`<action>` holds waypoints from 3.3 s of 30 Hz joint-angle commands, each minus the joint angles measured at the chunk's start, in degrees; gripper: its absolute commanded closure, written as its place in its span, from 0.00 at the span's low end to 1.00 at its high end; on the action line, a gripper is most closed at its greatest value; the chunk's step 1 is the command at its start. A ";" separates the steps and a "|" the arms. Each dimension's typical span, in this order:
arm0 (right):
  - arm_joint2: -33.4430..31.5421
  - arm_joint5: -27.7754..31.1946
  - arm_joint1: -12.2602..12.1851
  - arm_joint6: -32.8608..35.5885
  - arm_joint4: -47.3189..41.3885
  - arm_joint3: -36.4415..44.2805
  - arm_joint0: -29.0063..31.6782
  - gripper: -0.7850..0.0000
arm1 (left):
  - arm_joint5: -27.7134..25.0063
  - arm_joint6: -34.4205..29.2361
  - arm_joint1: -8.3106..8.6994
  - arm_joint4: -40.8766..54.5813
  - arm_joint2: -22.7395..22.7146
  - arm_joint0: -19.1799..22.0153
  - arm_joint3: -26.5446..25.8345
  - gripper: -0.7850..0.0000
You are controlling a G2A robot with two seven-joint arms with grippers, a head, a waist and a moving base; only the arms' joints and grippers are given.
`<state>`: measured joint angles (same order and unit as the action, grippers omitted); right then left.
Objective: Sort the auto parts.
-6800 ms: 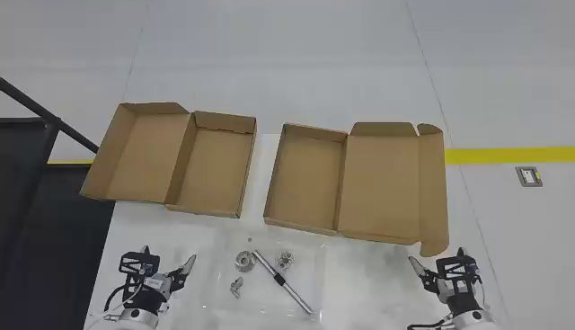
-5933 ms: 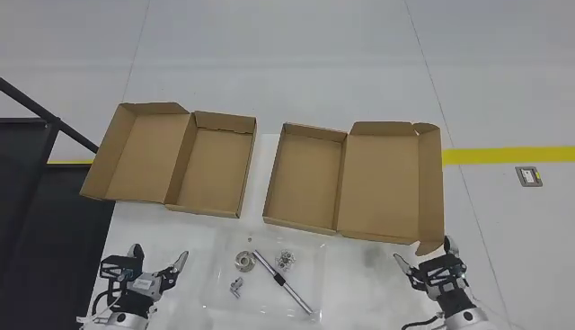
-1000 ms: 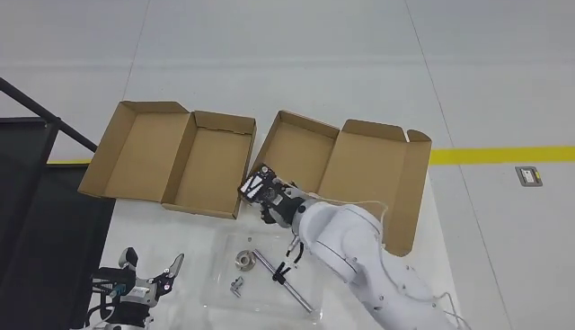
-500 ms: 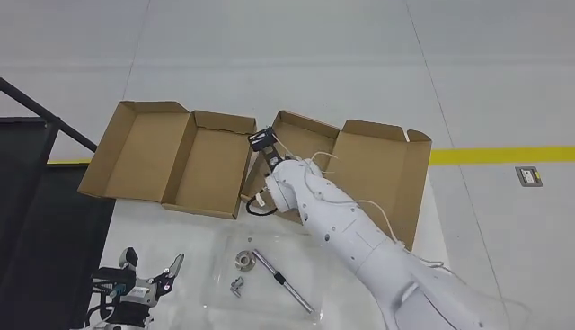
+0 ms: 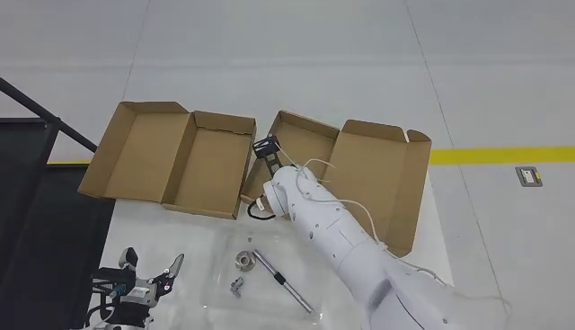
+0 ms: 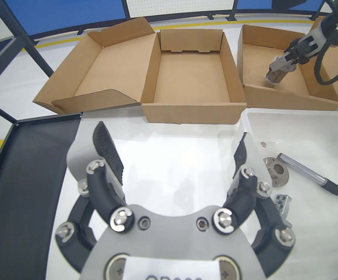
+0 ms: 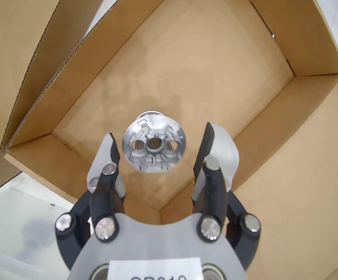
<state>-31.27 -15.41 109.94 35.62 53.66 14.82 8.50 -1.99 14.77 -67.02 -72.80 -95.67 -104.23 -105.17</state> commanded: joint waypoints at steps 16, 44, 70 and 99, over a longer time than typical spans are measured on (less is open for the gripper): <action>-2.05 9.16 -0.63 -3.42 1.47 4.50 -1.48 0.00 | 0.00 0.00 0.00 0.00 0.00 0.00 0.00 0.00; -13.21 34.91 -20.41 38.99 34.90 86.15 46.25 0.00 | 0.00 0.00 0.00 0.00 0.00 0.00 0.00 0.00; -7.60 18.85 -14.45 37.56 29.39 54.87 38.19 0.51 | 0.00 0.00 0.00 0.00 0.00 0.00 0.00 0.00; -12.77 21.37 -13.44 36.53 25.86 52.82 36.97 1.00 | 0.00 0.00 0.00 0.00 0.00 0.00 0.00 0.00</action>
<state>-43.49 5.50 96.72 72.03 79.30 66.36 45.26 -1.99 14.77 -67.02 -72.80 -95.67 -104.23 -105.17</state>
